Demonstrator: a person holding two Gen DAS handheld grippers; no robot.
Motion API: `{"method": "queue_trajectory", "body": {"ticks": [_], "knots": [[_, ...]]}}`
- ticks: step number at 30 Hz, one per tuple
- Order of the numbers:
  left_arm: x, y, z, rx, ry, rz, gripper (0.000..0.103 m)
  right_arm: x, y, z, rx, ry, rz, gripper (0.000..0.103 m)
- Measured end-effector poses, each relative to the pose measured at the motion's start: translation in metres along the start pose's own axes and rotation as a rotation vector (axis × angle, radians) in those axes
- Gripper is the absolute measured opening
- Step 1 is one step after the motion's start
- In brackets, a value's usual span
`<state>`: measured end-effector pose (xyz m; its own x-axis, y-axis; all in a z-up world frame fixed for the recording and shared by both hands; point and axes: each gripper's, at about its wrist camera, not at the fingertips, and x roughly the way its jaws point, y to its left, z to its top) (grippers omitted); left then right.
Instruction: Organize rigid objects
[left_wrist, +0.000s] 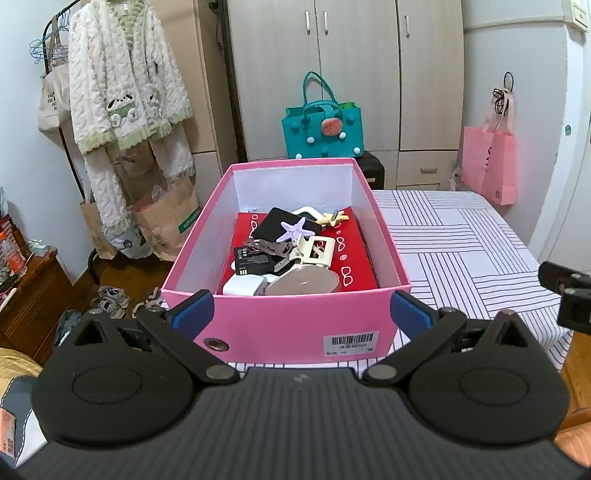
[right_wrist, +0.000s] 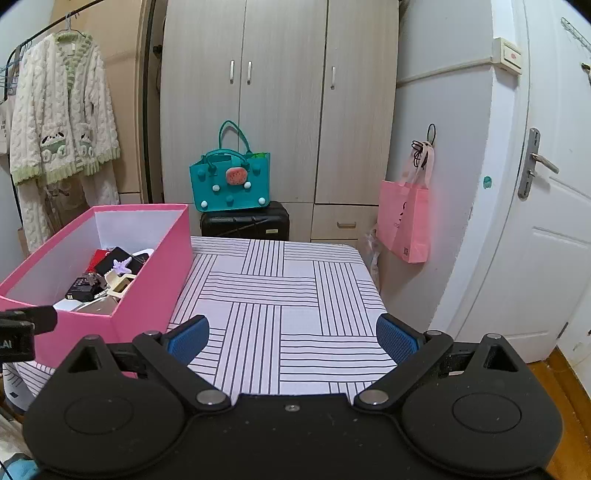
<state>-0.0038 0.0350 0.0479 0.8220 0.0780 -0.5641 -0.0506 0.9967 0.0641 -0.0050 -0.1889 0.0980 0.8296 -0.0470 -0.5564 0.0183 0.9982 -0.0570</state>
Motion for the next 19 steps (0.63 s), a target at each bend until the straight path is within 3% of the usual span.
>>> {"method": "queue_trajectory", "body": {"ticks": [19], "knots": [[-0.0014,-0.0021,-0.0013,0.018,0.019,0.004,0.103,-0.0009,-0.0061,-0.0005,0.026,0.007,-0.003,0.099]]}}
